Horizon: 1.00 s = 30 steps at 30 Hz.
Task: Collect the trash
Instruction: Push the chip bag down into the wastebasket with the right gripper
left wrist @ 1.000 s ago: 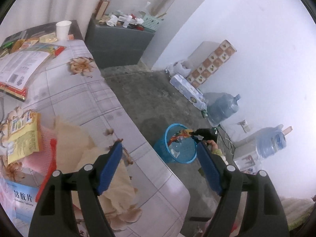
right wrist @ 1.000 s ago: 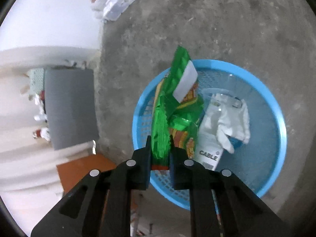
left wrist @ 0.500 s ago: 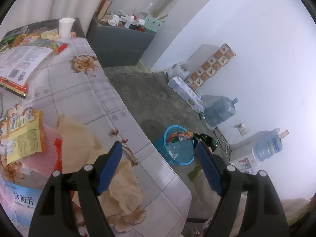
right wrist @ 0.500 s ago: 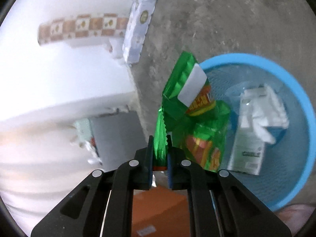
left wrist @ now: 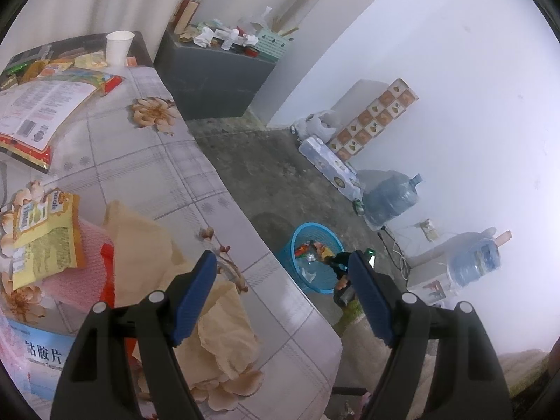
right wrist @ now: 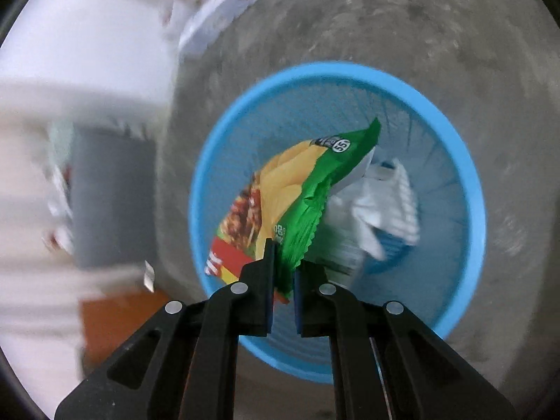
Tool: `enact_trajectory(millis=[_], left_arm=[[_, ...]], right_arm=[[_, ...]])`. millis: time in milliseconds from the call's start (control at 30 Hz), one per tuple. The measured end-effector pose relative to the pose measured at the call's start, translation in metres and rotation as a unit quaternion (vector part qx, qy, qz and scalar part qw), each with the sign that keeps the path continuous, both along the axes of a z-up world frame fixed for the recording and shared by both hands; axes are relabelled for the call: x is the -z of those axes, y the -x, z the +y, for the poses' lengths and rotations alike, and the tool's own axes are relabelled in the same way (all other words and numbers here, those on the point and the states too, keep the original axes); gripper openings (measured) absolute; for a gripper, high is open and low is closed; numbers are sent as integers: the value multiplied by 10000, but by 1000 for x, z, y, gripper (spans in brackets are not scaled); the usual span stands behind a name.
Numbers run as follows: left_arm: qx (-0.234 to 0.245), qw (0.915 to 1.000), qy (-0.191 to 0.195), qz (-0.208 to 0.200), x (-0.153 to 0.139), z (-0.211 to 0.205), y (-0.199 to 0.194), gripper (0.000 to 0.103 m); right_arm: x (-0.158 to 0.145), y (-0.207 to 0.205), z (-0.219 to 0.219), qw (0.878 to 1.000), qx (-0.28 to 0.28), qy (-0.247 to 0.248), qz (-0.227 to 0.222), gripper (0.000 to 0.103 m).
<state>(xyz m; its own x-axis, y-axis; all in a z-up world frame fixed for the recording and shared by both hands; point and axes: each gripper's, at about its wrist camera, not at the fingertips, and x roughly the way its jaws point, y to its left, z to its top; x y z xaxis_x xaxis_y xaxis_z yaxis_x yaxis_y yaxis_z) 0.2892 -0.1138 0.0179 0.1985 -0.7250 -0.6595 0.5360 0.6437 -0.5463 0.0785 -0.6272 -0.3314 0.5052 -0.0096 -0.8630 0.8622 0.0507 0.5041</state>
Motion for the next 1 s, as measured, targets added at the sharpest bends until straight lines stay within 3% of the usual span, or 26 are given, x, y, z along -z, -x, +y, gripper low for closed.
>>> enact_trajectory(millis=[233,733,1000], left_arm=[[-21,10000,-16,22,1,-1,0,75],[-83,9998,-195,65,5,-2,-1,75],[-192,9992,-335,140,10,5,-3,75]], right_arm=[[22,-27,8,9914,-931,-285,875,9],[66,-102,-24,9787,-1297,-253,1572,9],[100,-112,-33,9720,-1286,-358,1933,6]])
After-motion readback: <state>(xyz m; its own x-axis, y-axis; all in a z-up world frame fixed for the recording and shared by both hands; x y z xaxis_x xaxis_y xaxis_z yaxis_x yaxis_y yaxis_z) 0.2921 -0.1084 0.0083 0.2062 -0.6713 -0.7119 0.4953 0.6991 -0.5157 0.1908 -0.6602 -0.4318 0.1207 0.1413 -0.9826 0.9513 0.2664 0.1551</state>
